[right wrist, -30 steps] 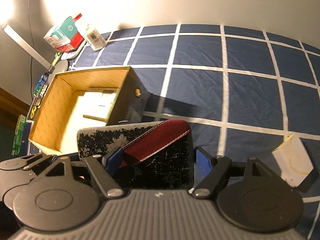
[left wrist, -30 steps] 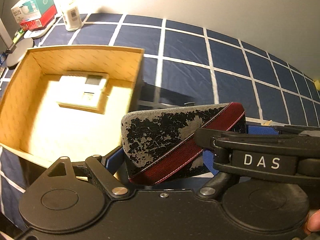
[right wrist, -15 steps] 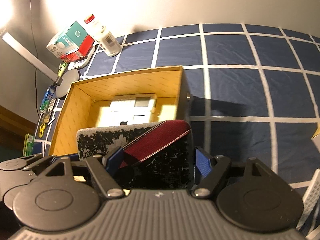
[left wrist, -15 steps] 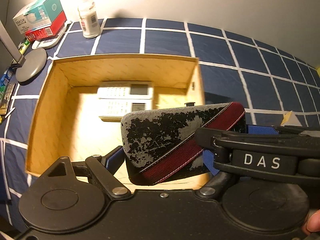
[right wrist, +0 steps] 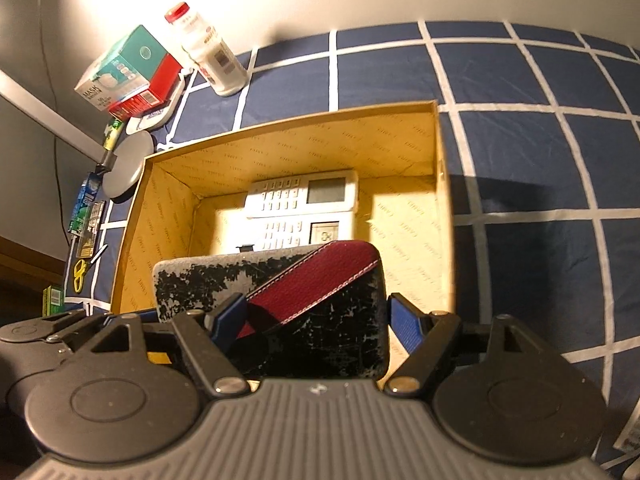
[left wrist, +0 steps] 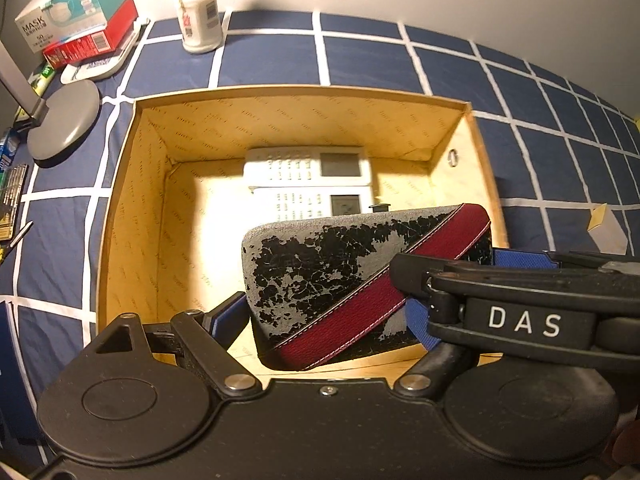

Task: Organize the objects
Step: 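Carry the held phone case with both grippers over the box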

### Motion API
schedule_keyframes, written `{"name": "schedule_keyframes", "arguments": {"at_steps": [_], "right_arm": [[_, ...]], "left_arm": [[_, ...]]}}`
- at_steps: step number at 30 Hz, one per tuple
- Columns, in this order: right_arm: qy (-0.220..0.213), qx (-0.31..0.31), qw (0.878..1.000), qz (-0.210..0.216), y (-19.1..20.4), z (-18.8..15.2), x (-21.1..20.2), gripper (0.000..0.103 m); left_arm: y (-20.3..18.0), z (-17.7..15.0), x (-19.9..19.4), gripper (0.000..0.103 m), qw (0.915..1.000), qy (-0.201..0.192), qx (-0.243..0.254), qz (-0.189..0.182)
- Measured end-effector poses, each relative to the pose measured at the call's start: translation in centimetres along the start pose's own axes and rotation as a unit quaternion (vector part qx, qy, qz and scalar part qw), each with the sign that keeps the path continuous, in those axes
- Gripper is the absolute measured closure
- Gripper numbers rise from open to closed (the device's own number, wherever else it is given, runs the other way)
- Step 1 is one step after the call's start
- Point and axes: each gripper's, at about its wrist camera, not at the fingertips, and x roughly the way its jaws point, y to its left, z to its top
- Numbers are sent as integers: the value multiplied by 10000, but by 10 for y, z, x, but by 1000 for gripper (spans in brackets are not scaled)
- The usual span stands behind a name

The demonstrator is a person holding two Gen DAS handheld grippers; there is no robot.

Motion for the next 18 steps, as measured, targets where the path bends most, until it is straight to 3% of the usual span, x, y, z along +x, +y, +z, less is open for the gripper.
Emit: {"name": "schedule_keyframes", "arguments": {"at_steps": [18], "right_arm": [[921,434,9944,-276,2,12,96,27]], "left_arm": [[47,21,88,20,9949,970,88,-258]]}}
